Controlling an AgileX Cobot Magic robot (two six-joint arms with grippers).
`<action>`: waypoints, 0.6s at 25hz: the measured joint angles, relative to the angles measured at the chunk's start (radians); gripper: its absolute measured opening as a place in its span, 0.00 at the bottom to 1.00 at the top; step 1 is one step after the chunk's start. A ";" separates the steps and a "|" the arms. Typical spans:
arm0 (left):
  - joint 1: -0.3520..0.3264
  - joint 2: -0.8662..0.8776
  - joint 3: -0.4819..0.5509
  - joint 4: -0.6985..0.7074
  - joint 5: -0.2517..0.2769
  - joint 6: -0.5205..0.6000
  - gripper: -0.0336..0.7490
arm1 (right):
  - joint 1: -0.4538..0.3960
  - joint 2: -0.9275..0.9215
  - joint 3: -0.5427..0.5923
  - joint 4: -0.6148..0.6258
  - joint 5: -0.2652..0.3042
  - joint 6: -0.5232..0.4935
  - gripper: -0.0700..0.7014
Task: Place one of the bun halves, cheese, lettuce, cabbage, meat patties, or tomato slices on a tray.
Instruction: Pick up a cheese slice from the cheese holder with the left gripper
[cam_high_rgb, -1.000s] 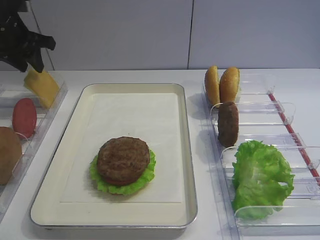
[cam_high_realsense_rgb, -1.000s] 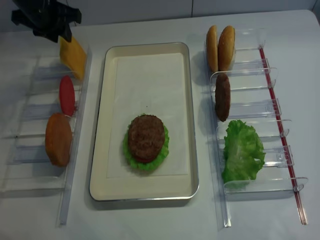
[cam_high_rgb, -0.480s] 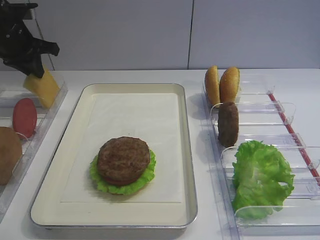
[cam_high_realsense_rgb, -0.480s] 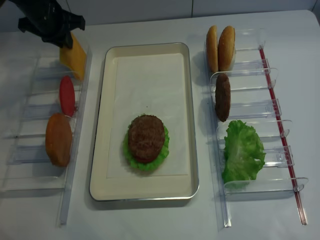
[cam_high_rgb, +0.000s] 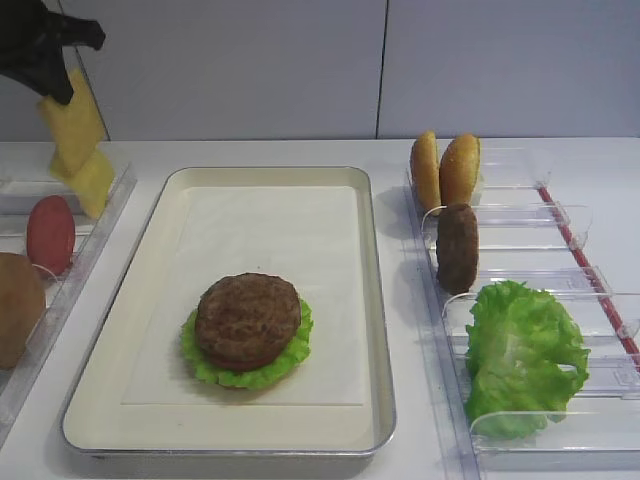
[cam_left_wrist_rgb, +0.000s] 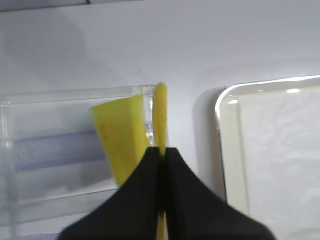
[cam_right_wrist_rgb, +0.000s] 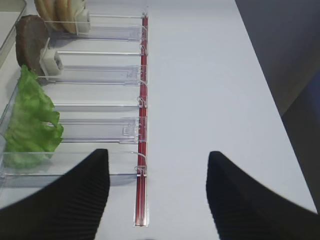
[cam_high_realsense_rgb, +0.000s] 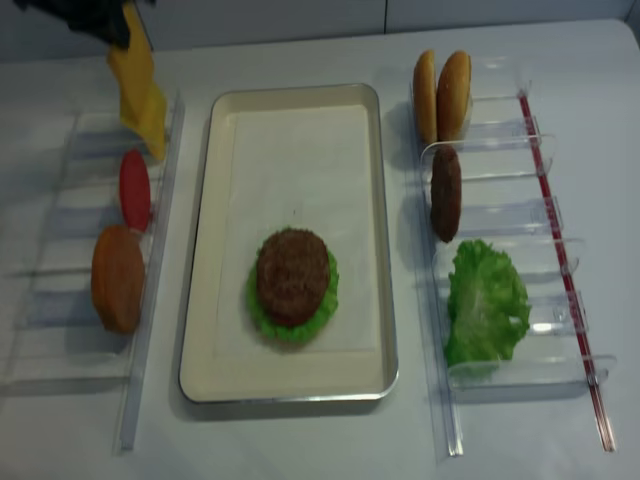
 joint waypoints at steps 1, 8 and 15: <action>0.000 -0.013 -0.003 -0.021 0.004 0.000 0.03 | 0.000 0.000 0.000 0.000 0.000 0.000 0.66; 0.000 -0.099 0.042 -0.158 0.020 0.018 0.03 | 0.000 0.000 0.000 0.000 0.000 0.000 0.67; -0.043 -0.264 0.220 -0.326 0.020 0.128 0.03 | 0.000 0.000 0.000 0.000 0.000 0.000 0.67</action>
